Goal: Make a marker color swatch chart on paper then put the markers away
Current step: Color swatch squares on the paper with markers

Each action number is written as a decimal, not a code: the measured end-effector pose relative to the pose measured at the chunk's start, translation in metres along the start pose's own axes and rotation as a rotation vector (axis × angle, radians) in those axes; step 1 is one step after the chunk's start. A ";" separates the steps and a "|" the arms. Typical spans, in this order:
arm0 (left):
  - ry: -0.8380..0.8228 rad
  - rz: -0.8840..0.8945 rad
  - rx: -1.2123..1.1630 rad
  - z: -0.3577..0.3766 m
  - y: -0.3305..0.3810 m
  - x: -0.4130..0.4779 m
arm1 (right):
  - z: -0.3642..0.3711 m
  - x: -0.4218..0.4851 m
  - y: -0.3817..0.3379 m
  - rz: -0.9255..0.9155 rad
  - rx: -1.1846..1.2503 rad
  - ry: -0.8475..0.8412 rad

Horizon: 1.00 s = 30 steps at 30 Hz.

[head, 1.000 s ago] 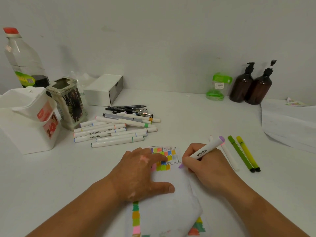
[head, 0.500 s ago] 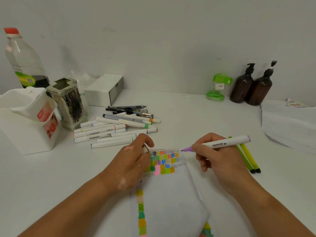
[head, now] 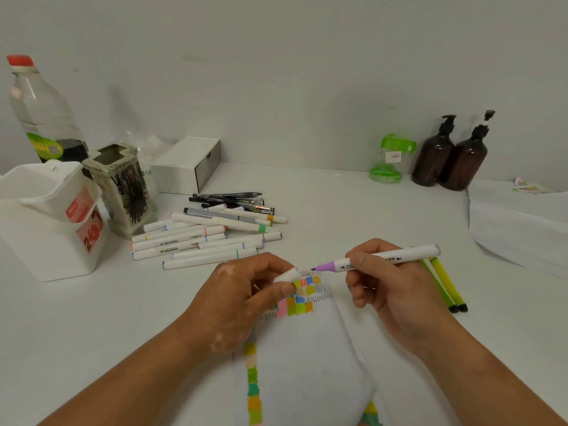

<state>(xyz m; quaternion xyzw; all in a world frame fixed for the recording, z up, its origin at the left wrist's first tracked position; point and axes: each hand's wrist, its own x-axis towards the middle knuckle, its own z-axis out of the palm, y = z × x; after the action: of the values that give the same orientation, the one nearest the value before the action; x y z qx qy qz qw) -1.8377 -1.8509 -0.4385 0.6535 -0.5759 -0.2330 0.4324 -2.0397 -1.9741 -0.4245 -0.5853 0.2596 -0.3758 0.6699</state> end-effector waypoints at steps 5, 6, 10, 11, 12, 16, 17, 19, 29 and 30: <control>0.017 0.060 0.087 0.004 -0.001 -0.001 | 0.002 -0.001 0.003 -0.001 -0.028 -0.060; 0.020 0.064 0.081 0.005 -0.001 -0.001 | 0.002 -0.001 0.005 0.002 -0.037 -0.075; 0.013 0.098 0.040 0.009 -0.001 -0.003 | 0.008 -0.005 0.009 0.019 -0.081 -0.140; 0.015 0.103 0.033 0.010 0.000 -0.004 | 0.009 -0.005 0.009 0.020 -0.090 -0.146; 0.020 0.107 0.029 0.010 -0.001 -0.003 | 0.010 -0.005 0.009 0.015 -0.105 -0.147; 0.036 0.142 0.014 0.009 0.001 -0.004 | 0.010 -0.006 0.004 -0.022 -0.146 -0.150; 0.041 0.155 0.010 0.009 0.002 -0.005 | 0.011 -0.007 0.004 -0.022 -0.143 -0.151; 0.051 0.172 0.008 0.009 0.003 -0.006 | 0.012 -0.008 0.003 -0.012 -0.128 -0.148; 0.082 0.100 0.052 0.014 -0.007 0.000 | 0.019 -0.005 0.013 0.014 -0.194 -0.133; 0.096 0.097 0.048 0.015 -0.008 0.002 | 0.019 -0.004 0.013 0.028 -0.202 -0.135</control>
<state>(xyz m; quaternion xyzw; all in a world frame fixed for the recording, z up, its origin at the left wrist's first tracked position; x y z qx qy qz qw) -1.8445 -1.8575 -0.4525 0.6455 -0.5907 -0.1664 0.4546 -2.0248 -1.9596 -0.4342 -0.6702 0.2584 -0.2981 0.6287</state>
